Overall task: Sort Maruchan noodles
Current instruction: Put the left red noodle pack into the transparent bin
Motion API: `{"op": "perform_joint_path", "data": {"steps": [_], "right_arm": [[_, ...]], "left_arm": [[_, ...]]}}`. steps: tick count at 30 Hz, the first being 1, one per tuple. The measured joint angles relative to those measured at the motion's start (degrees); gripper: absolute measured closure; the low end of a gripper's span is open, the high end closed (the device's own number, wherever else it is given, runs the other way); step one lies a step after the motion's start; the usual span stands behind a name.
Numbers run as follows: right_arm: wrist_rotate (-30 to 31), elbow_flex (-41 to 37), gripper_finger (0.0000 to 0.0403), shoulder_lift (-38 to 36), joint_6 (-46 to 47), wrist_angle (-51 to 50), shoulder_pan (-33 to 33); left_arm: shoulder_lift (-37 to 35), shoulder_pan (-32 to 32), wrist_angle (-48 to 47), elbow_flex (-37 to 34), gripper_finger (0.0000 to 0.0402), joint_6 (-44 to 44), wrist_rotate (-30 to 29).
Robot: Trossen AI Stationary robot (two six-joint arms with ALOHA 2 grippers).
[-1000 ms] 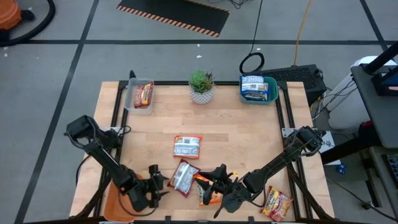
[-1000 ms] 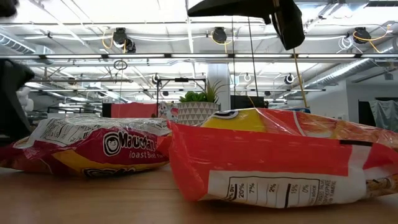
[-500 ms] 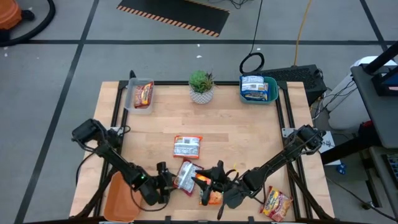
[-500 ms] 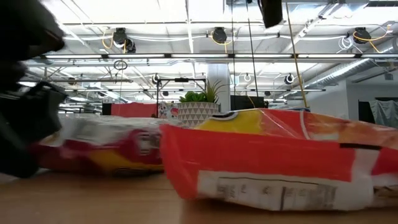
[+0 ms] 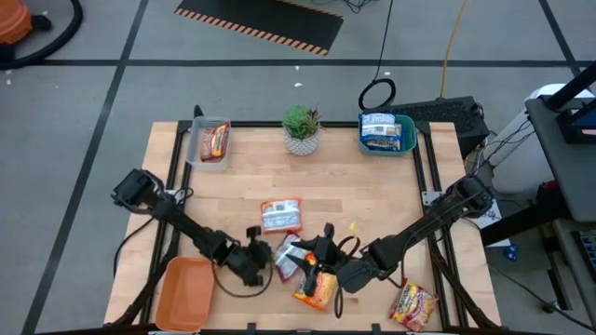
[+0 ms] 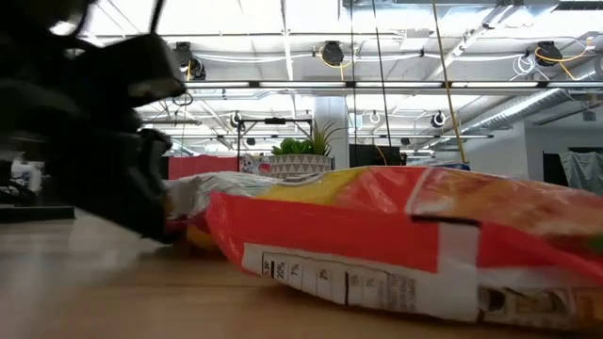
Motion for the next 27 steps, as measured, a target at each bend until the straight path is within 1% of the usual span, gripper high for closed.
{"op": "perform_joint_path", "data": {"steps": [6, 10, 14, 20, 22, 25, 27], "right_arm": [[0.08, 0.00, 0.0257, -4.82, -3.01, -11.35, -0.04], [0.17, 0.00, 0.0257, -7.43, -7.11, -18.38, -0.11], [0.23, -0.02, 0.0257, -9.31, -13.18, -22.61, -0.84], [0.35, -0.02, 0.0257, -11.41, -23.44, -24.75, -3.21], [0.39, -0.02, 0.0257, -11.62, -26.32, -25.18, -4.27], [0.35, -0.04, 0.0257, -11.81, -29.97, -26.22, -5.59], [0.36, -0.04, 0.0257, -11.89, -30.77, -26.14, -6.72]], "left_arm": [[-6.69, 5.50, -3.86, 0.83, 0.0339, 6.07, -0.16], [-11.66, 9.40, -5.45, 0.83, 0.0339, 9.83, -0.20], [-16.14, 12.89, -5.73, 0.83, 0.0339, 13.50, -0.21], [-21.03, 17.86, -6.74, 0.85, 0.0340, 18.40, -0.37], [-22.21, 19.41, -8.17, 0.85, 0.0349, 19.10, -0.31], [-23.15, 21.66, -8.52, 0.87, 0.0379, 19.94, -0.36], [-23.89, 22.85, -10.13, 0.85, 0.0391, 20.10, -0.29]]}}
